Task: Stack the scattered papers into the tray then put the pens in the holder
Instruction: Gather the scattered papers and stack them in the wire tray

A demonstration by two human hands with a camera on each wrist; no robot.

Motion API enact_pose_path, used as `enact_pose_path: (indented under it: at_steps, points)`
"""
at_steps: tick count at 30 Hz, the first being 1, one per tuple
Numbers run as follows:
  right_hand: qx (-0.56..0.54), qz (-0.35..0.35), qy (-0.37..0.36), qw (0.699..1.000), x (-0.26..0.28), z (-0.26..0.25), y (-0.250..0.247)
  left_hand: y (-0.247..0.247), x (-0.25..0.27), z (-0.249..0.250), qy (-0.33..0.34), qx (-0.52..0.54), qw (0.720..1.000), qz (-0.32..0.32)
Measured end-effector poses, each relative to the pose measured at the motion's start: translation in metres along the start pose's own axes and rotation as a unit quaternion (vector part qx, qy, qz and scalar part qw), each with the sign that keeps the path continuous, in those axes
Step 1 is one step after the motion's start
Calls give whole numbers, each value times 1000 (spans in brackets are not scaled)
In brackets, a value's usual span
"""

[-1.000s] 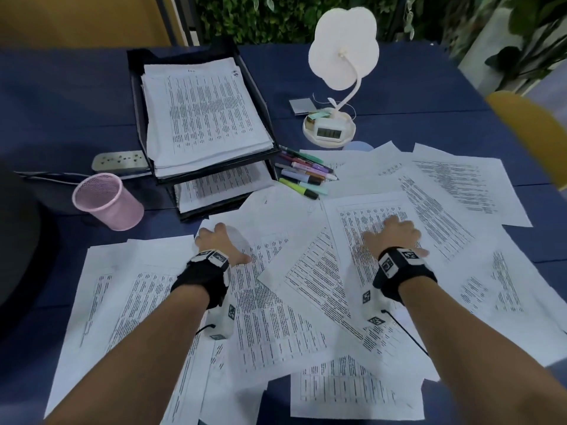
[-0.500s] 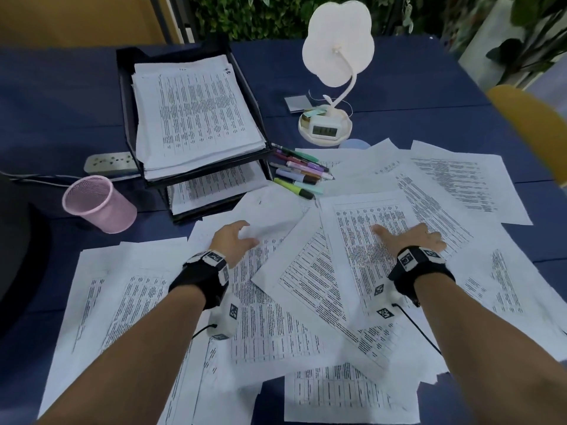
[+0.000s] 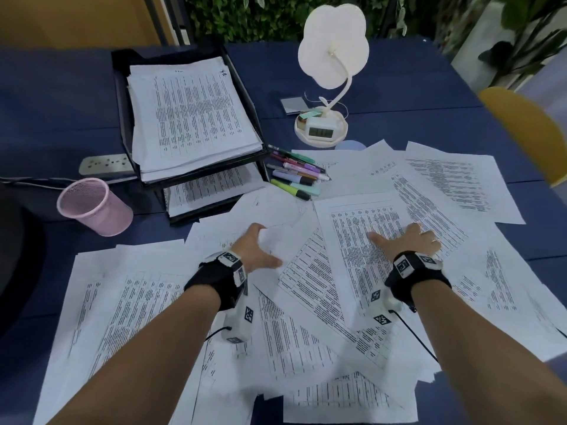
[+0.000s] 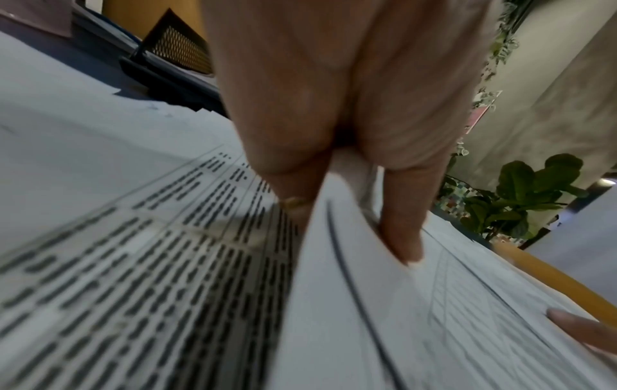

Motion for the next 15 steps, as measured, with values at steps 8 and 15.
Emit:
enact_pose_path:
  at_steps: [8,15]
  points:
    - [-44,35,19,998,5,3,-7,-21,-6,0,59,-27,997,42]
    - [-101,2,-42,994,9,-14,-1,-47,-17,4,51,16,996,69]
Point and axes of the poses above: each hand's wrist, its own x-axis away from the middle knuckle, its own y-axis out of the palm, z = x × y, the point moved 3 cm from there along -x, towards the middle knuckle, and after that the axes turned 13 degrees about z, right-handed, at the moved point
